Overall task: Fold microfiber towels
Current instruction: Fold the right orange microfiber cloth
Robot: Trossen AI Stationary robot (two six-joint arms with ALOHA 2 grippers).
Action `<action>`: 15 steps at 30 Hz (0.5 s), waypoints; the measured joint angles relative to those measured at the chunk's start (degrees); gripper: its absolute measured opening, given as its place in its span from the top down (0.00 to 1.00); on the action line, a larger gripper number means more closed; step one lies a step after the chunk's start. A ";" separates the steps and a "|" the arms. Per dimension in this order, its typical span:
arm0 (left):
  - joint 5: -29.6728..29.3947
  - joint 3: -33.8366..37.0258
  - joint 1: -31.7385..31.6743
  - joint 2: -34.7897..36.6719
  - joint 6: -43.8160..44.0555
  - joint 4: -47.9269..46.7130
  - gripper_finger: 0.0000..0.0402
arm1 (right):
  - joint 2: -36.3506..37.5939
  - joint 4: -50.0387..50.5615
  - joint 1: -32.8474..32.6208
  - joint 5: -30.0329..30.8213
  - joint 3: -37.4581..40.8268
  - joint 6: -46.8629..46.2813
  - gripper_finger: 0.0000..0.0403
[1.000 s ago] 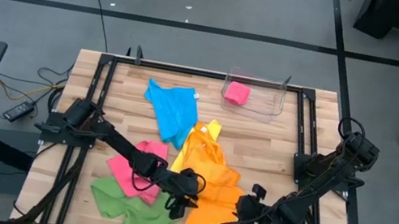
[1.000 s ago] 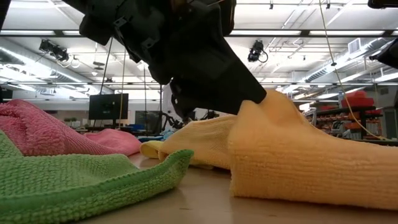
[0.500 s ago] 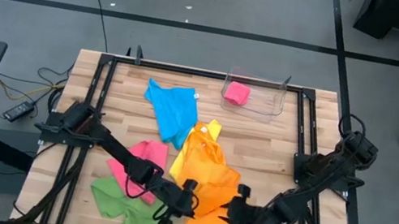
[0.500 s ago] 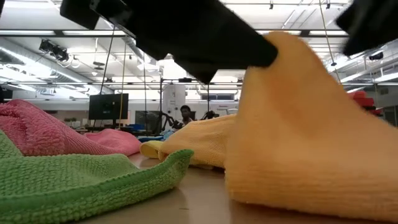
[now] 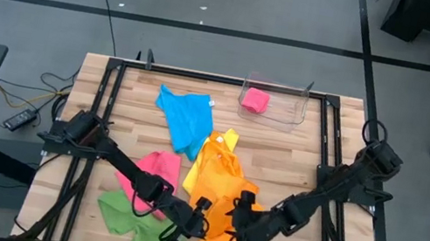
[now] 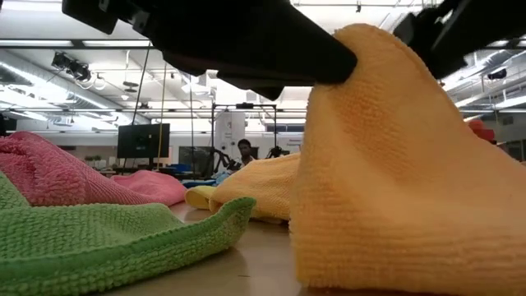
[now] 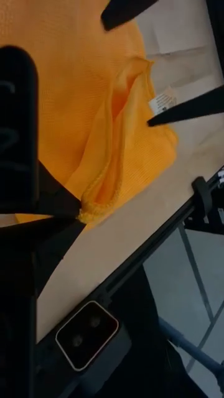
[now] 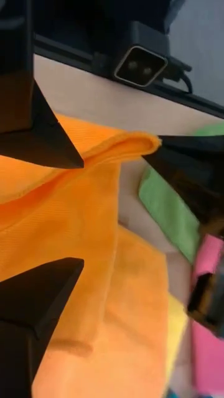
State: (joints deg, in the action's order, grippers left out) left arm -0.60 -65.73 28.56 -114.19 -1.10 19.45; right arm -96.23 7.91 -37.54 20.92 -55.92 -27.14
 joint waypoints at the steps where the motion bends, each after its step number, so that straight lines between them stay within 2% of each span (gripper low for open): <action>1: -0.02 0.00 0.00 0.00 0.11 0.01 0.97 | 0.00 -0.58 0.36 -0.98 0.56 0.02 0.36; 4: 0.00 0.00 0.00 0.02 0.22 0.01 0.98 | -0.10 -3.73 0.84 -2.32 2.56 -0.04 0.37; 10: 0.00 0.00 0.00 0.02 0.44 0.00 0.94 | -0.65 -8.48 0.84 -5.60 5.62 -1.78 0.38; 15: 0.00 0.00 0.00 0.04 0.77 -0.02 0.98 | -0.68 -7.94 0.55 -6.59 8.48 -6.43 0.38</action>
State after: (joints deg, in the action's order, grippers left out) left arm -0.60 -65.73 28.56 -114.15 -0.34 19.44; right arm -96.90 -0.03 -37.00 14.33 -47.44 -33.57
